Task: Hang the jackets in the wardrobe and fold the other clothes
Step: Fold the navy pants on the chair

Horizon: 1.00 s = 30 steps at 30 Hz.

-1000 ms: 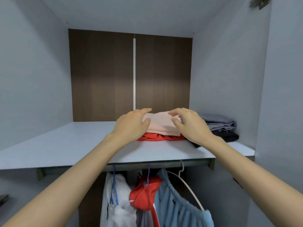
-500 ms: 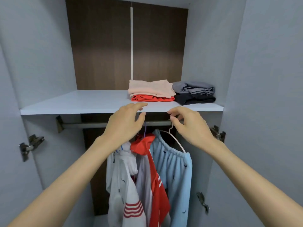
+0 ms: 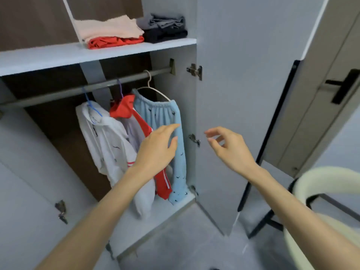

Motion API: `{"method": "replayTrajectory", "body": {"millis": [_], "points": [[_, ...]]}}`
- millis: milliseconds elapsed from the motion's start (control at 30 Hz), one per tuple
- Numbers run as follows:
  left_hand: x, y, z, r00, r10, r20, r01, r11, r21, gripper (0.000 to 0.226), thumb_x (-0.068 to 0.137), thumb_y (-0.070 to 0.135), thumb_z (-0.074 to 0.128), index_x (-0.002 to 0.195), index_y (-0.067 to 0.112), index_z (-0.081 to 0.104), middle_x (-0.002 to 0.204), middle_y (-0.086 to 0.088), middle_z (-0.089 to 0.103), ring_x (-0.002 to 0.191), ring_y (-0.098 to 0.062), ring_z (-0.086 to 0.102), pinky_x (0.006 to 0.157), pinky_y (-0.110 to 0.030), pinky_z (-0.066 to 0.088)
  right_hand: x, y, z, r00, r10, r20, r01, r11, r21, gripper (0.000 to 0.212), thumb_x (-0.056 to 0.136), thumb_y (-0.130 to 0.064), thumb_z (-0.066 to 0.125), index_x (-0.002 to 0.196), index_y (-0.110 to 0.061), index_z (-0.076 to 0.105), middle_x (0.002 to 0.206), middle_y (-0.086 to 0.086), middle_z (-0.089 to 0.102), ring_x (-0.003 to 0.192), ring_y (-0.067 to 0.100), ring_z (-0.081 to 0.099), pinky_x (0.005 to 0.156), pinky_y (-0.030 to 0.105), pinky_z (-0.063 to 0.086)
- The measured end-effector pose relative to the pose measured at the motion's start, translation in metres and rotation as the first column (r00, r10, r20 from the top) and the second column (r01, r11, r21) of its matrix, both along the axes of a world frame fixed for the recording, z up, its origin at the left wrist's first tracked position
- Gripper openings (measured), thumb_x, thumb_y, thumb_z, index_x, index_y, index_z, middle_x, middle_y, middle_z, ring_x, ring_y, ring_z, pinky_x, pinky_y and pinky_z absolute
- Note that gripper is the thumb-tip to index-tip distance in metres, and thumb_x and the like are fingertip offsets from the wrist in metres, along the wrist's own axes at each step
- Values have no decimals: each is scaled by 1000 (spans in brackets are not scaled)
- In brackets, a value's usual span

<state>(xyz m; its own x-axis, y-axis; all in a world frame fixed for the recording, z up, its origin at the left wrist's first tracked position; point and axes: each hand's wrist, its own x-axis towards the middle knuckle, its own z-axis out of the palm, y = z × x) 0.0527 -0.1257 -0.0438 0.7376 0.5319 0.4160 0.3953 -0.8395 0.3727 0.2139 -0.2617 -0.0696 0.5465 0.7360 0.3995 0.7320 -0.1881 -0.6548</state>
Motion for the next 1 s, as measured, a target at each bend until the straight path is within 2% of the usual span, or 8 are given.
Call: {"method": "replayTrajectory", "body": {"millis": [100,200,333,400,533,667,800,1000], "points": [[10,-51,-34,986,-150,-71,146,988,-59,43,97,23,46,139,24,44,135,1,50,121,-22,49,97,-37,40,-8,-72,-35,991,-110,-81,108,994,-31,19,93,-22,54,108,-28,65,100,-19,64,82,2,59,73,25,47],[22,-106,-68,954,-277,-118,259,955,-142,47,97,25,46,143,26,37,142,4,41,122,-24,48,99,-38,40,-15,-147,-65,959,-244,-144,235,969,-73,20,93,-19,55,109,-26,65,99,-18,64,79,2,59,71,23,47],[46,-185,-105,879,-441,-181,392,885,-250,51,98,27,44,147,28,29,143,4,39,123,-21,46,96,-38,42,-26,-251,-98,865,-436,-247,424,900,-101,21,94,-16,54,109,-25,65,103,-16,66,81,-7,57,68,7,43],[60,-227,-119,826,-529,-196,465,835,-295,53,98,27,44,148,26,26,144,3,39,124,-21,46,97,-40,43,-36,-301,-111,800,-528,-285,522,846,-104,21,94,-16,53,109,-25,65,102,-15,66,84,-7,57,69,3,41],[91,-319,-140,694,-681,-233,607,728,-319,53,99,24,43,149,23,24,143,-2,41,117,-26,51,93,-43,45,-63,-397,-133,650,-680,-339,690,715,-112,22,93,-14,54,109,-26,63,102,-14,65,81,-5,57,68,5,41],[104,-425,-160,542,-792,-280,703,610,-366,53,99,23,42,149,22,23,143,-4,40,111,-26,53,88,-37,45,-101,-500,-155,493,-789,-368,810,570,-138,22,93,-13,54,110,-25,63,101,-13,66,83,-1,59,70,6,41],[96,-524,-185,401,-862,-310,742,504,-441,54,98,23,43,149,24,24,140,-6,43,113,-28,51,95,-43,44,-141,-591,-177,333,-849,-410,877,439,-198,21,94,-13,54,109,-23,65,101,-12,67,86,0,60,77,16,46],[73,-649,-223,188,-912,-364,786,363,-501,54,97,22,44,148,23,26,141,-5,45,116,-25,53,97,-41,44,-208,-698,-217,78,-893,-443,920,236,-313,22,92,-10,56,108,-22,65,100,-14,66,74,3,58,72,19,43]]}}
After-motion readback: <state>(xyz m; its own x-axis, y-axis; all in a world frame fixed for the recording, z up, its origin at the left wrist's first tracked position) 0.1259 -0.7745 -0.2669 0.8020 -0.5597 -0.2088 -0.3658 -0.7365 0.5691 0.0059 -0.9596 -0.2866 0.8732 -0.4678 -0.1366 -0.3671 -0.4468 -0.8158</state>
